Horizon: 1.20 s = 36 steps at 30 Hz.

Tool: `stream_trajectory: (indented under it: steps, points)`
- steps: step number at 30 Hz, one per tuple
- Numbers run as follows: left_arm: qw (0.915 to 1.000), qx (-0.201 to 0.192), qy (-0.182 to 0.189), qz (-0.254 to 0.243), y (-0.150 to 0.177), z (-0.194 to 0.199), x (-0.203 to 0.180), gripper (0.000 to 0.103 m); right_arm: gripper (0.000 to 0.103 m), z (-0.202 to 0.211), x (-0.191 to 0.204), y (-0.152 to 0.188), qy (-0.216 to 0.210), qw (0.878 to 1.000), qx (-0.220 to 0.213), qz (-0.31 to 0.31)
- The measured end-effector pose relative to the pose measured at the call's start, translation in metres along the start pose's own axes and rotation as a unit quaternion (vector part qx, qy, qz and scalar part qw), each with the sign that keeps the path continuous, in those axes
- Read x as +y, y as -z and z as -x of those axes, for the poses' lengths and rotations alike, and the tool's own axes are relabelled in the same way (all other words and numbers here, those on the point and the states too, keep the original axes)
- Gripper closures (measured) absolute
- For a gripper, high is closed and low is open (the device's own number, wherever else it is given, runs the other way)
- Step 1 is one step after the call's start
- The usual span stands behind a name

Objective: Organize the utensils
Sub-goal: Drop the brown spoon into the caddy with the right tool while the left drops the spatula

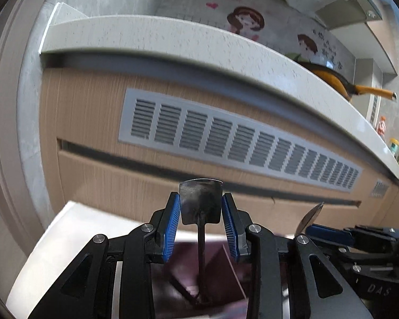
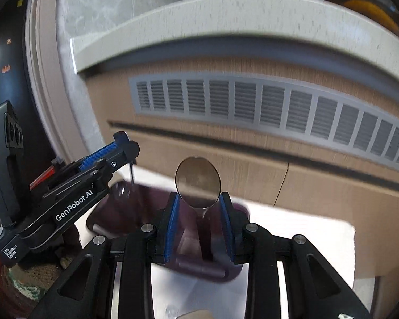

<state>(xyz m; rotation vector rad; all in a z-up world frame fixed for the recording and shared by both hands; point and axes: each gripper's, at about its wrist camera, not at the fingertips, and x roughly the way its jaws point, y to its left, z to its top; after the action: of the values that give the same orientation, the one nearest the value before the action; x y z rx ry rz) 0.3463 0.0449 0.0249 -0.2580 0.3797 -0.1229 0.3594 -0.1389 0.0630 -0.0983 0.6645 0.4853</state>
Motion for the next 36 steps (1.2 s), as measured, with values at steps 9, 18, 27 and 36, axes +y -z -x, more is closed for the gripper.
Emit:
stream_trajectory:
  steps: [9,18,27,36]
  points:
    - [0.9996,0.018,0.016,-0.016,-0.007,0.05,-0.009,0.066,0.074,0.062,-0.01,0.008,-0.014,0.998,-0.053,0.008]
    - [0.9896,0.132,0.046,-0.036,0.044,0.099,-0.01,0.063,0.074,0.119,-0.046,0.094,0.093,0.995,0.019,0.012]
    - [0.9685,0.235,0.071,-0.043,0.114,0.112,-0.018,0.063,0.074,0.115,-0.1,0.212,0.045,0.969,0.143,-0.199]
    - [0.9635,0.258,0.054,-0.046,0.124,0.12,-0.016,0.063,0.074,0.072,-0.074,0.199,0.029,0.973,0.138,-0.183]
